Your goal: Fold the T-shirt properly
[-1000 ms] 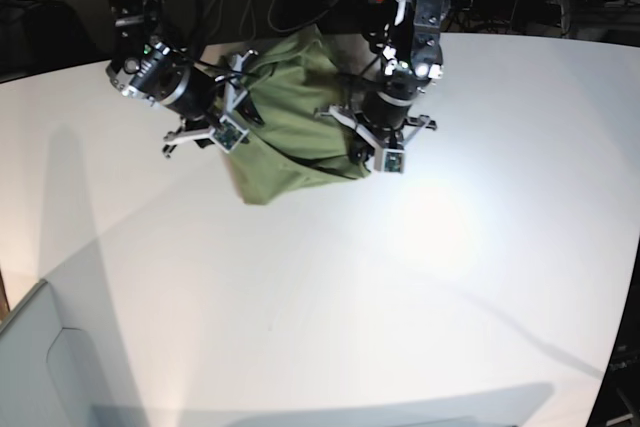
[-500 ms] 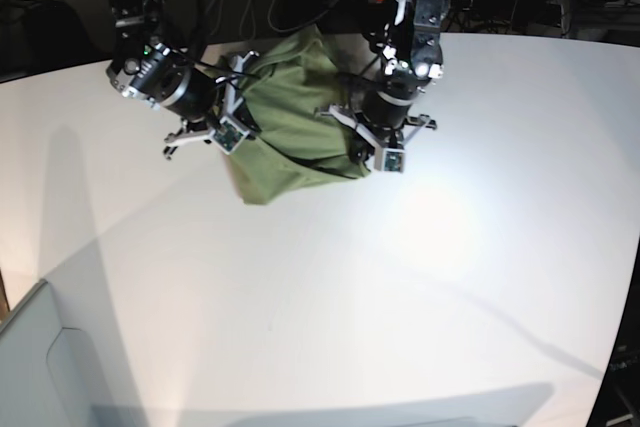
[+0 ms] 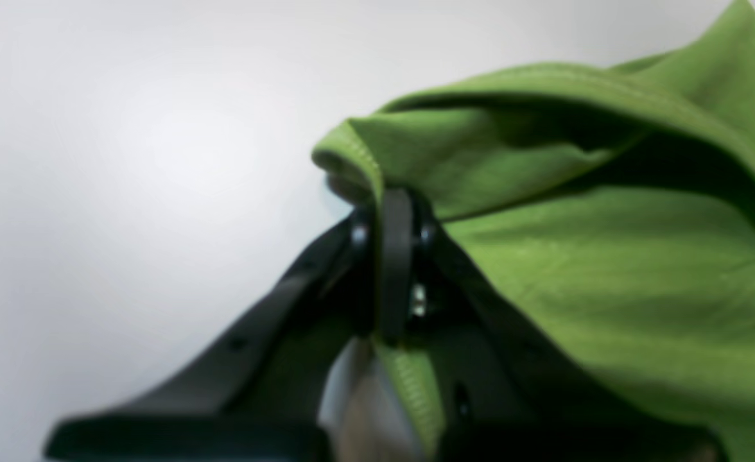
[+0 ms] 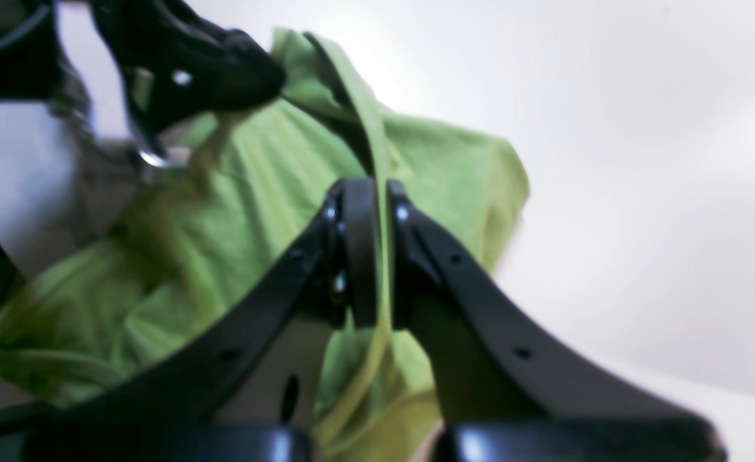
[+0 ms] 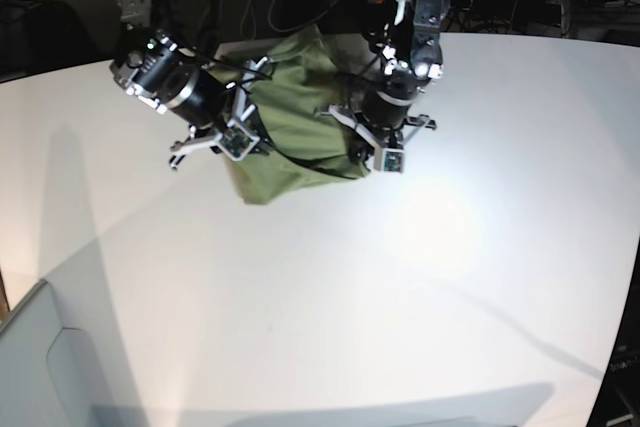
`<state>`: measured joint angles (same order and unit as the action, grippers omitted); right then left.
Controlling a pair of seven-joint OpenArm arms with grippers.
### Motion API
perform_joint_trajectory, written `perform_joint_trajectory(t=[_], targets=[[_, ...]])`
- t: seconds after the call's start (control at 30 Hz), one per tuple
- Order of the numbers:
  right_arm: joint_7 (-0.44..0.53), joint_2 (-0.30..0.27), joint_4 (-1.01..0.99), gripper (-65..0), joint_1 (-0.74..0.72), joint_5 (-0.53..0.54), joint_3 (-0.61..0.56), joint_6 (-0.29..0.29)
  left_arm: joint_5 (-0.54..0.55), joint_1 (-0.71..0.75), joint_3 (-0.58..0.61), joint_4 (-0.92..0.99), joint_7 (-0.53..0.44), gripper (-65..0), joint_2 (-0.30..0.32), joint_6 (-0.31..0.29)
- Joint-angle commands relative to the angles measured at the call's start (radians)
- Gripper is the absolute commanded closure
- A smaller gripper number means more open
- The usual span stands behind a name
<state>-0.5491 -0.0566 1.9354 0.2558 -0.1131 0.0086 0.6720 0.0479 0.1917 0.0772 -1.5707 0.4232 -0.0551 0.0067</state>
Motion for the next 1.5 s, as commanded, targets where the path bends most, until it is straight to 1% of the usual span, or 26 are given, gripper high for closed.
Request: perform_joint_trajectory(t=[0.0, 0.03, 0.1, 0.2, 0.27, 0.33, 0.47, 0.57, 0.63, 0.83, 0.9, 1.03, 1.13, 1.27, 1.33, 1.47], targets=[[0.025, -0.002, 0.012, -4.6, -0.003, -0.010, 0.001, -0.008, 0.002, -0.005, 0.002, -0.021, -0.017, 0.0, -0.005, -0.004], [0.025, 0.001, 0.012, -7.7, -0.002, -0.041, 0.001, -0.008, 0.002, -0.005, 0.002, -0.021, -0.017, 0.0, -0.005, -0.004], [0.025, 0.010, 0.012, -16.2, 0.000, -0.112, 0.000, -0.008, 0.002, -0.007, 0.002, -0.021, -0.017, 0.0, -0.005, -0.004], [0.028, 0.042, 0.000, -28.9, 0.010, -0.195, -0.002, -0.008, 0.002, -0.007, 0.002, -0.021, -0.017, 0.0, -0.005, -0.004], [0.030, 0.053, -0.009, -34.0, 0.009, -0.230, 0.001, -0.008, 0.002, -0.008, 0.002, -0.020, -0.017, 0.0, -0.005, -0.004], [0.030, 0.053, -0.027, -35.5, 0.010, -0.234, 0.000, -0.008, 0.002, -0.008, 0.002, -0.020, -0.017, 0.0, -0.005, -0.004], [0.030, 0.053, -0.060, -34.8, 0.007, -0.234, 0.000, -0.008, 0.002, -0.008, 0.002, -0.021, -0.017, 0.0, -0.005, -0.004], [0.031, 0.053, -0.072, -31.5, 0.004, -0.234, 0.001, -0.008, 0.002, -0.008, 0.002, -0.020, -0.017, 0.0, -0.005, -0.004], [0.031, 0.051, -0.072, -27.4, 0.003, -0.236, 0.001, -0.008, 0.002, -0.007, 0.002, -0.020, -0.017, 0.0, -0.005, -0.004], [0.031, 0.048, -0.073, -12.6, 0.001, -0.236, 0.001, -0.008, 0.002, -0.007, 0.002, -0.020, -0.017, 0.0, -0.005, -0.004], [0.031, 0.034, -0.073, -8.6, 0.001, -0.236, 0.001, -0.008, 0.002, -0.007, 0.002, -0.020, -0.017, 0.0, -0.005, -0.004], [0.031, 0.028, -0.073, 0.0, 0.001, -0.236, 0.001, -0.008, 0.002, -0.005, 0.002, -0.020, -0.017, 0.0, -0.005, -0.004], [0.031, 0.025, -0.066, -0.5, 0.001, -0.236, 0.003, -0.008, 0.002, -0.004, 0.002, -0.021, -0.017, 0.0, -0.005, -0.004], [0.033, 0.034, -0.043, -0.5, 0.003, -0.231, -0.012, -0.007, 0.002, -0.004, 0.002, -0.021, -0.017, 0.0, -0.005, -0.004], [0.033, 0.054, -0.024, -0.5, 0.003, -0.231, -0.039, -0.007, 0.002, -0.004, 0.002, -0.021, -0.017, 0.0, -0.005, -0.004], [0.033, 0.057, -0.020, -0.5, -0.002, -0.231, -0.100, -0.007, 0.002, -0.004, 0.002, -0.023, -0.017, 0.0, -0.005, -0.004]])
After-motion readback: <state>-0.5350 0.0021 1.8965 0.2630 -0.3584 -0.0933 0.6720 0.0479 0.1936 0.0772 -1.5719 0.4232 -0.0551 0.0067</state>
